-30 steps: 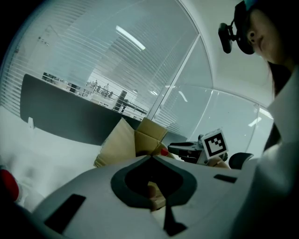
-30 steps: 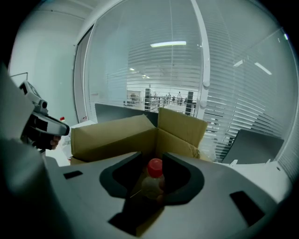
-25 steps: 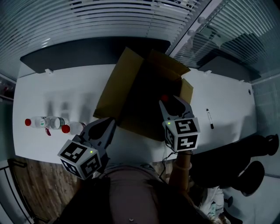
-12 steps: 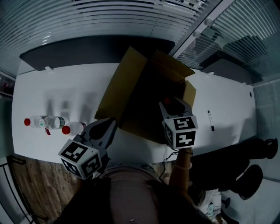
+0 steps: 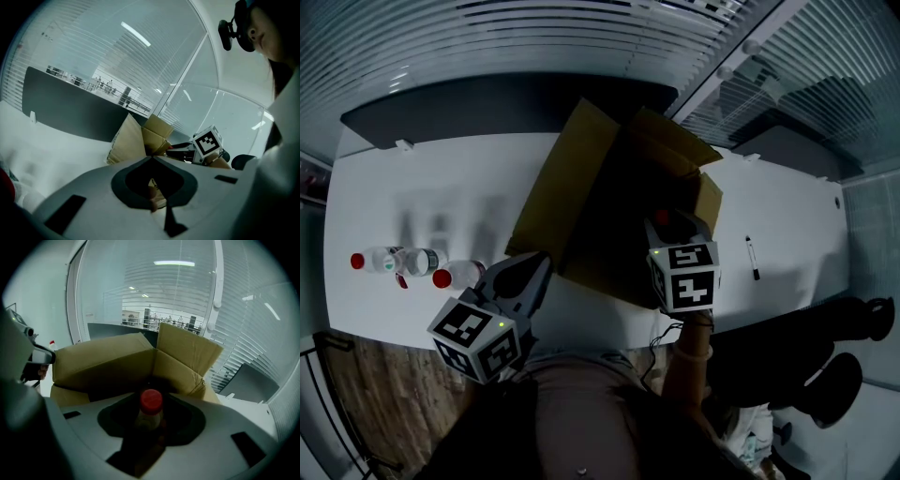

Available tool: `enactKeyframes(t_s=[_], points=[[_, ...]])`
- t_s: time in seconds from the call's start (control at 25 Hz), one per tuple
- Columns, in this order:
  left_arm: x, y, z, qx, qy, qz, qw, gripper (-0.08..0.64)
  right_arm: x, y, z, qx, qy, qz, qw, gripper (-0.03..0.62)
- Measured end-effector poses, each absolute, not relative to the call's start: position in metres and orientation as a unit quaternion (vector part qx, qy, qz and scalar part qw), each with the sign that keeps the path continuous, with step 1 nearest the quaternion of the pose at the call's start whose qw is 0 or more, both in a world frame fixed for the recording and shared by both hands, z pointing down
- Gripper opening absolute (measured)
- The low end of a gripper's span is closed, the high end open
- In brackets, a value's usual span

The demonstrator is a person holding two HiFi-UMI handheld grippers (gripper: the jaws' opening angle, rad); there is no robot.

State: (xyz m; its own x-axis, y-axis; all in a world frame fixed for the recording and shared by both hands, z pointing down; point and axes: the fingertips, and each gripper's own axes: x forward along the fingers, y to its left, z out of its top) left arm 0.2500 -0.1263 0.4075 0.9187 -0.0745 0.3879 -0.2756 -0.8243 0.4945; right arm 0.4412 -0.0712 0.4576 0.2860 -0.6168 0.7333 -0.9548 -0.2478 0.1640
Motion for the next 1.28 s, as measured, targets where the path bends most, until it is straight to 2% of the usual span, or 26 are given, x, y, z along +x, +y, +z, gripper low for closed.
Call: enactKeyframes(t_s=[0.44,1.28], points=[[0.243,-0.123,0.405,0.941,-0.096,0.175,0.275,0.009,0.431,-0.069,0.443,0.745,-0.542,0.271,0.279,0.167],[0.215,-0.094,0.376,0.954,-0.086,0.150,0.244,0.008,0.402,-0.054,0.361,0.767,-0.565,0.187,0.240,0.167]])
